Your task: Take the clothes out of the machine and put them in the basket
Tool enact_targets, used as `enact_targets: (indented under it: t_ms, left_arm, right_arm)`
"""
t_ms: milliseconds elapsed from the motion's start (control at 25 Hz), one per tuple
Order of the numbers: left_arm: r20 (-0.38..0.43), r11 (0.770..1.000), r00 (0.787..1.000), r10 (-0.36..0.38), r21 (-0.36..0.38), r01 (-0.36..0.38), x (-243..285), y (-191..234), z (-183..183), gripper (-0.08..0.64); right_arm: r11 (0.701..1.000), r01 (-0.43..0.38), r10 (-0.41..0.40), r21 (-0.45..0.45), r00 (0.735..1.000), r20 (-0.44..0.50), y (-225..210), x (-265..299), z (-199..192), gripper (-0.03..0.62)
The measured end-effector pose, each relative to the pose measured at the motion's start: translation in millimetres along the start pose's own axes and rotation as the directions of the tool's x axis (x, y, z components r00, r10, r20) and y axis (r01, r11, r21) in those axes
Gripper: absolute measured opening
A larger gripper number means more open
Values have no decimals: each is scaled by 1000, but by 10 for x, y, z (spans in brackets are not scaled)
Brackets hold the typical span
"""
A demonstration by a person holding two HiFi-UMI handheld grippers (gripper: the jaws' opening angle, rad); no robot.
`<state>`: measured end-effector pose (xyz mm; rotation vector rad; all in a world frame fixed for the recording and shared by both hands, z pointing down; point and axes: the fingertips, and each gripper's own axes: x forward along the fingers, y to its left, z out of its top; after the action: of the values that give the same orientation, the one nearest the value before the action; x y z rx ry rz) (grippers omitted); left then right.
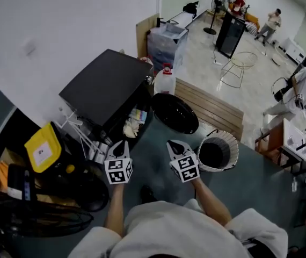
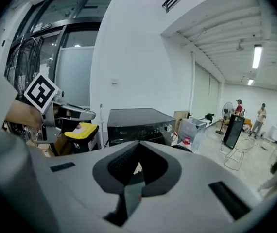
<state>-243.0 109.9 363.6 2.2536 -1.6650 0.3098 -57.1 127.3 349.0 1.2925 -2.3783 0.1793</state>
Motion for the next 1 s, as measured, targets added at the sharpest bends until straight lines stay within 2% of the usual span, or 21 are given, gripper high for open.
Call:
enact_targets:
  t_ms: [200,440,680,840,1000]
  left_arm:
    - [-5,1000,1000,12,-24,-12,393,144,133,17]
    - [-62,999,997,44,-11,-45,698,217,33,17]
    - [-108,993,987,120,11,-119,1170,161,-46,17]
    - [-139,984,974,179,20,-178,1317,-19,-123,17]
    - [-147,977,967,210,-2,-212,1567,-44,-233,17]
  right_arm:
    - [1000,3,-3,16,1000,6,-188,325,125,21]
    - [998,-38,40,44,998,-44,-438,600,-97,21]
    - [986,-166,168,33,982,-88,-848,1035,-283,21]
    - [963,-270,270,7,958,-99,-1020,1170,-375,21]
    - [941,-337,332,-16,934,-131,-1131,1497,-607,21]
